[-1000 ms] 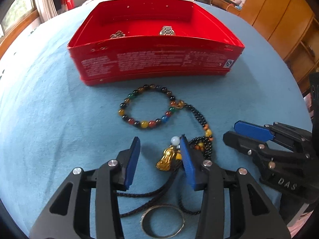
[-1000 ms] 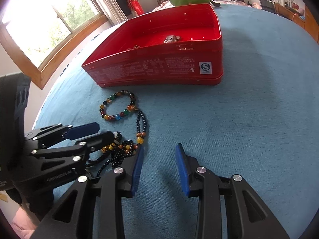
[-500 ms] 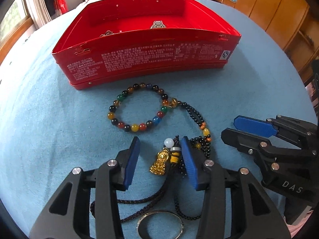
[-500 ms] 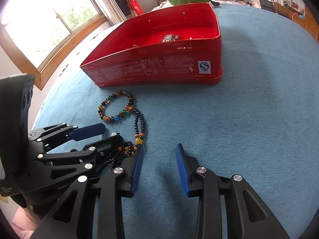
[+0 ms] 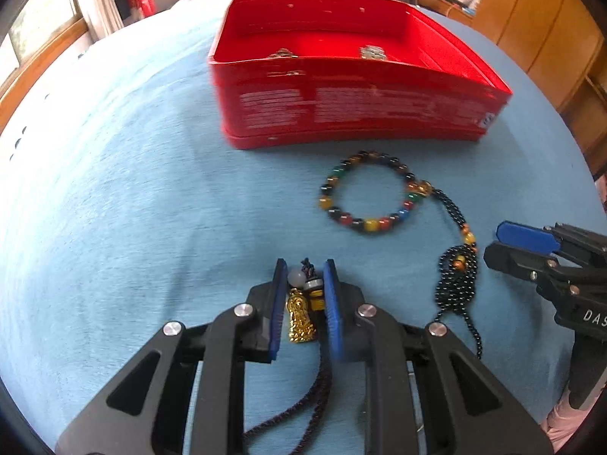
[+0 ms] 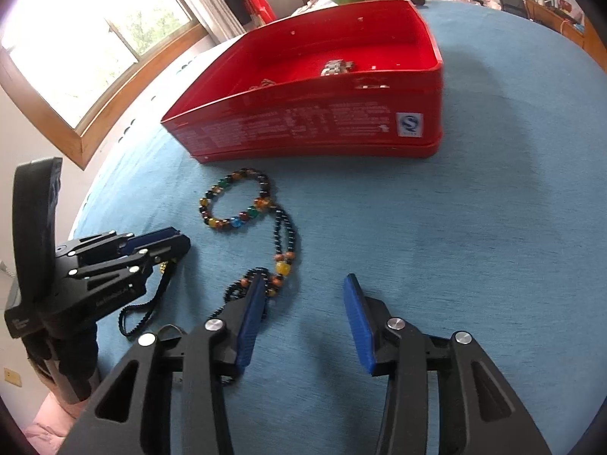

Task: Organize jewelry
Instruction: 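Close the left tool on the gold pendant cord while the right tool grips the black bead strand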

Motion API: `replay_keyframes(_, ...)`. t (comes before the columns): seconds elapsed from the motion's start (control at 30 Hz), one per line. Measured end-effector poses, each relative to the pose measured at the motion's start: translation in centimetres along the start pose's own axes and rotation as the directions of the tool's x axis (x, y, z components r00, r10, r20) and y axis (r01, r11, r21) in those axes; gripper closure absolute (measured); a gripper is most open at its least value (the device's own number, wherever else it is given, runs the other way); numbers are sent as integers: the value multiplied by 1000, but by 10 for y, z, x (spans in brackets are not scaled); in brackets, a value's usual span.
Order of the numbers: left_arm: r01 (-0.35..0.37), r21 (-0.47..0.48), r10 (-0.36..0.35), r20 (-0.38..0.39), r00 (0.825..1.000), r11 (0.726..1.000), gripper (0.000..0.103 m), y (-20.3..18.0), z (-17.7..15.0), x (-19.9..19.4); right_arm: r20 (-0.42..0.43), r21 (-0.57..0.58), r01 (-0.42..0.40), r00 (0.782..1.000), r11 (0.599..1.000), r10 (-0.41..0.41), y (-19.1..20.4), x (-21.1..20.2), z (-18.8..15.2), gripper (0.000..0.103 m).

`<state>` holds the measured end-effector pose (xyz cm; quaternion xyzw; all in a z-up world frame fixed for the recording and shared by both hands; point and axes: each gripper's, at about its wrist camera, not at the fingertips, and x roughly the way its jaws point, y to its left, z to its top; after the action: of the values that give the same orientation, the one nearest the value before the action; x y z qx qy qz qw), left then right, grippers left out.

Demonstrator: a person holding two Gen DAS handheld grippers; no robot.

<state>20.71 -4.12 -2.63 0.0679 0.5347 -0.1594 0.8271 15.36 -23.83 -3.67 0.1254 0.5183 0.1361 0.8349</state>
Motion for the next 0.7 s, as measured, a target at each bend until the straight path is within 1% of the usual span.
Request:
replay_keyframes(0.07, 10, -7, -10, 3, 1000, 1000, 84, 2, 0, 0, -15, -13, -12, 1000, 1000, 12, 8, 4, 2, 59)
replay_keyframes(0.17, -1, 4, 1, 9, 1000, 1000, 82, 4, -3, -1, -41, -34, -18, 999, 999, 17, 18, 10, 2, 59)
replay_keyframes(0.27, -15, 17, 15, 20, 1000, 1000, 83, -1, -8, -1, -42, -61, 21, 999, 998, -23, 28, 15, 2, 56)
replay_keyframes(0.37, -31, 26, 30, 33, 999, 999, 83, -5, -14, -1, -39, -68, 29, 999, 997, -32, 33, 17, 1, 56)
replay_keyframes(0.43, -44, 28, 42, 42, 998, 999, 84, -7, -17, -3, -24, -91, 60, 998, 994, -62, 38, 19, -2, 56)
replay_keyframes(0.47, -46, 27, 44, 43, 998, 999, 84, -8, -19, -3, -14, -102, 74, 997, 992, -76, 42, 21, -4, 58)
replay_keyframes(0.5, -41, 20, 40, 44, 998, 999, 84, -8, -19, -4, 1, -120, 94, 996, 988, -94, 47, 22, -6, 68)
replay_keyframes(0.53, -37, 15, 36, 44, 998, 999, 85, -7, -20, -5, 13, -138, 113, 994, 984, -112, 53, 25, -8, 71)
replay_keyframes(0.57, -30, 10, 30, 44, 999, 1000, 85, -6, -20, -5, 30, -162, 128, 992, 978, -125, 59, 28, -10, 77)
replay_keyframes(0.63, -21, 4, 21, 45, 999, 1000, 85, -2, -20, -6, 41, -170, 122, 992, 978, -117, 62, 31, -9, 80)
replay_keyframes(0.7, -9, -4, 9, 47, 999, 1000, 85, 2, -21, -7, 38, -149, 93, 995, 984, -88, 59, 30, -7, 82)
